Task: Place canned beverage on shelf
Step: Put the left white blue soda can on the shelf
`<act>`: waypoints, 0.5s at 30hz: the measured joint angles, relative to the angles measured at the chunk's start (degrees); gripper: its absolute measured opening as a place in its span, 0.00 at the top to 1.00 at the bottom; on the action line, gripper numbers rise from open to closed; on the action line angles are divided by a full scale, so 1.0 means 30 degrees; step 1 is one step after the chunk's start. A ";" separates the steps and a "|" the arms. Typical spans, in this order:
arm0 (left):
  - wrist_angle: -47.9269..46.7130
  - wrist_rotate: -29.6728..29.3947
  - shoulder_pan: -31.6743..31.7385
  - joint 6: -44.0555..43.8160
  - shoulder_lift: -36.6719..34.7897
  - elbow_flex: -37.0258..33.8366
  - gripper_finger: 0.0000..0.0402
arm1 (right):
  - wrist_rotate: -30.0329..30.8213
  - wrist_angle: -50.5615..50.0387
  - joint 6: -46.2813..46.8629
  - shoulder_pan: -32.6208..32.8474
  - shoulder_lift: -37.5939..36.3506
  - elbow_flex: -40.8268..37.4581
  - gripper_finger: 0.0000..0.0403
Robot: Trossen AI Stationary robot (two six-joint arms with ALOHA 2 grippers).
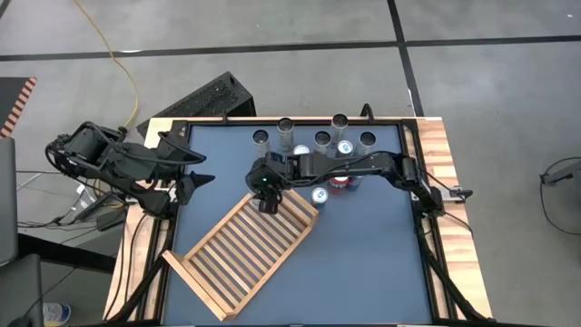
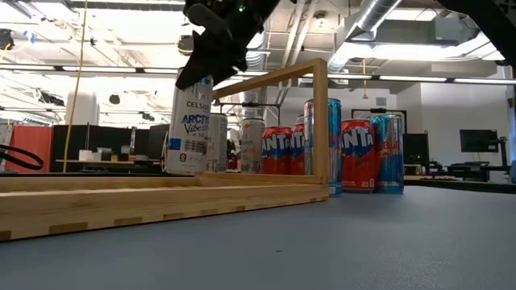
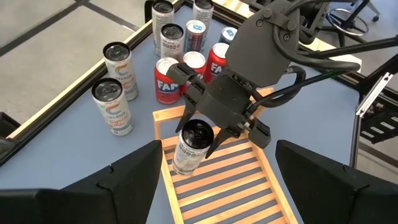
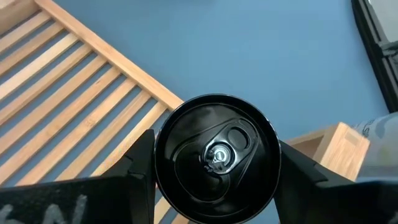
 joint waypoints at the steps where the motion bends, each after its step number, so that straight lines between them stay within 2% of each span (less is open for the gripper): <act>1: 0.0000 -0.0068 -0.0005 0.0000 0.0000 0.0000 0.25 | -0.0013 0.0057 -0.0280 0.0000 0.0000 0.0000 0.50; 15: 0.0000 -0.0181 0.0002 0.0007 0.0331 0.0022 0.25 | -0.0057 0.0212 -0.1105 -0.0153 0.0000 -0.0022 0.50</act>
